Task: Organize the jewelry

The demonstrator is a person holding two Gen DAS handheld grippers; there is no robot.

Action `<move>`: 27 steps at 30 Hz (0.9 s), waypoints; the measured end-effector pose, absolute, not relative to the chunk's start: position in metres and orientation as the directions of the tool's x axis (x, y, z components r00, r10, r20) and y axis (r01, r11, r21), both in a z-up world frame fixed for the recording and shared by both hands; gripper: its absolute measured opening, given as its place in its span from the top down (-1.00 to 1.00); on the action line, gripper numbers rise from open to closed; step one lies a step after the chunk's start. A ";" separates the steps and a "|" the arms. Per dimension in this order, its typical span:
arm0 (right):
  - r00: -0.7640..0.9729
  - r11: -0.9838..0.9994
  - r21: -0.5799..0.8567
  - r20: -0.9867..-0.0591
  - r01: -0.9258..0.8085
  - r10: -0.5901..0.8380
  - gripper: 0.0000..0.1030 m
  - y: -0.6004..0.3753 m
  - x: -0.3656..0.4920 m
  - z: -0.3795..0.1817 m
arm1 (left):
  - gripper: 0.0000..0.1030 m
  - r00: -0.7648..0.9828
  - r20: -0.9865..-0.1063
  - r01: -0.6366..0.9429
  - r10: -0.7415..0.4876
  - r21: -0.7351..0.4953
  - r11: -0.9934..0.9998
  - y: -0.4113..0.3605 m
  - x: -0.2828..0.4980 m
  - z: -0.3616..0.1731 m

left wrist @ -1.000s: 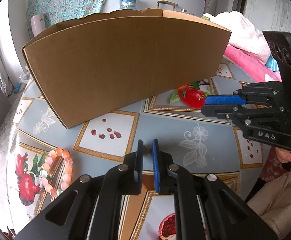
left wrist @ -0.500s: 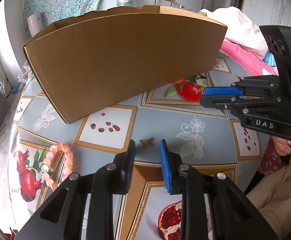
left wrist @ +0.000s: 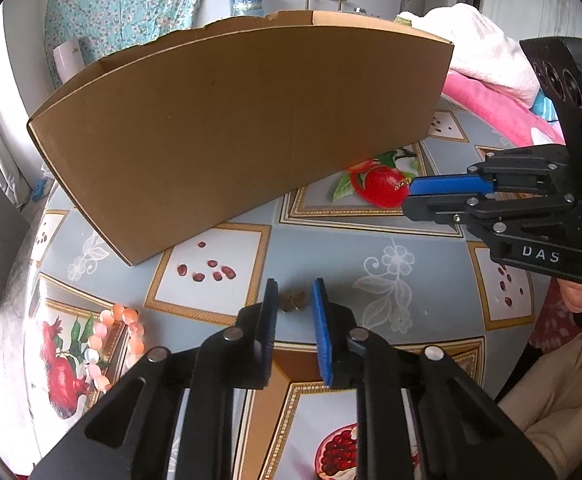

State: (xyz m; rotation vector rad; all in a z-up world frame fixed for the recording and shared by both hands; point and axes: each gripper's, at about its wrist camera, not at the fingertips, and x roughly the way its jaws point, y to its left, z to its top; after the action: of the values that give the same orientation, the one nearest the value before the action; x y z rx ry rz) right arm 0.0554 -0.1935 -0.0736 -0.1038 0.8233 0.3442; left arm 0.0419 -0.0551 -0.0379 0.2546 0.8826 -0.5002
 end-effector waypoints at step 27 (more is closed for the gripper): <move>0.632 0.941 0.035 -0.733 -0.337 0.253 0.73 -0.191 0.055 -0.073 | 0.93 0.532 -0.774 0.511 -0.343 -0.030 0.859 -0.044 0.037 -0.035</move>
State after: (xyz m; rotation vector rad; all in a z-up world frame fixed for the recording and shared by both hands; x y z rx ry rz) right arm 0.0555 -0.1914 -0.0728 -0.1085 0.8204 0.3384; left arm 0.0369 -0.0444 -0.0352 0.2104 0.8717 -0.5139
